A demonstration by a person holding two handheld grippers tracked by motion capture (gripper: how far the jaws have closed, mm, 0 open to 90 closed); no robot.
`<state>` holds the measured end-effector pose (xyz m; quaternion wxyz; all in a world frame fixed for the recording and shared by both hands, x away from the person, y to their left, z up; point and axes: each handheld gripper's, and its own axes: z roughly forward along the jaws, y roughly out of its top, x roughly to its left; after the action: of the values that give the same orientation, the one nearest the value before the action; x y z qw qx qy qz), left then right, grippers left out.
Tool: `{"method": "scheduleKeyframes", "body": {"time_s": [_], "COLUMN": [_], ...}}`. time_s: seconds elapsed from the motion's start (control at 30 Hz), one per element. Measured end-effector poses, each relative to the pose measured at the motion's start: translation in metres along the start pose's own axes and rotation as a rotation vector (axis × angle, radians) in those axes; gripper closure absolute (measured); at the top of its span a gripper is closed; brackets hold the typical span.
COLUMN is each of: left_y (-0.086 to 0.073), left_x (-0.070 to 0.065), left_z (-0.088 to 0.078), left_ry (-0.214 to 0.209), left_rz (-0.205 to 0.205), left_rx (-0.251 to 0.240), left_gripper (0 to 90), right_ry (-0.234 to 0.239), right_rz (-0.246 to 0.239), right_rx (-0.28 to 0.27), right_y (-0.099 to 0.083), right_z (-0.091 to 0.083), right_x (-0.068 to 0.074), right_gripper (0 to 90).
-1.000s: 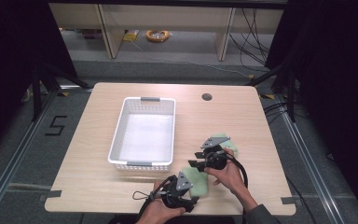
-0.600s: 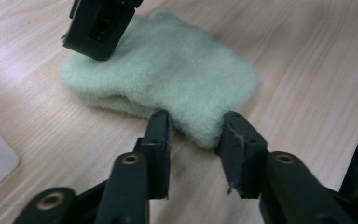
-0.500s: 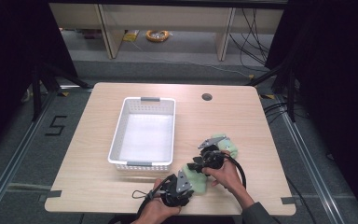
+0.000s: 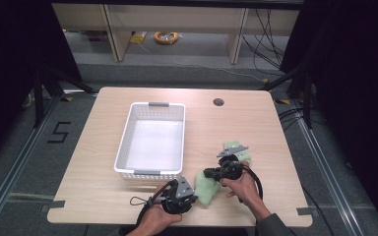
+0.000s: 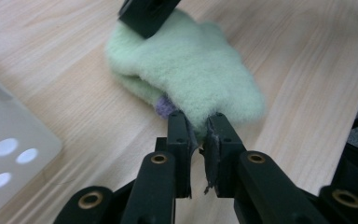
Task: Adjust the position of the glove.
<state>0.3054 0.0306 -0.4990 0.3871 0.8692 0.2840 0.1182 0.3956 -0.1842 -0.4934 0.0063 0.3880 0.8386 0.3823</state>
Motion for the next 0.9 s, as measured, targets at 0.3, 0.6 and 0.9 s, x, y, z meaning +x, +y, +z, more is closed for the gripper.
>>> {"method": "scheduleKeyframes", "body": {"time_s": [0.3, 0.6, 0.9], "left_y": [-0.002, 0.003, 0.004], "left_x": [0.004, 0.011, 0.011], "left_z": [-0.012, -0.007, 0.006], "left_ry": [-0.041, -0.081, -0.094], "left_rz": [0.007, 0.056, 0.064], "left_rx": [-0.028, 0.020, 0.052], "left_gripper": [81.0, 81.2, 80.6], "right_ry": [0.041, 0.028, -0.031], "right_rz": [0.010, 0.048, 0.036], "right_rx": [-0.101, -0.108, -0.064], "right_y": [-0.020, -0.048, -0.067], "right_z": [-0.040, -0.052, -0.045], "right_x": [0.019, 0.029, 0.035], "right_gripper": [84.0, 84.1, 83.6]}}
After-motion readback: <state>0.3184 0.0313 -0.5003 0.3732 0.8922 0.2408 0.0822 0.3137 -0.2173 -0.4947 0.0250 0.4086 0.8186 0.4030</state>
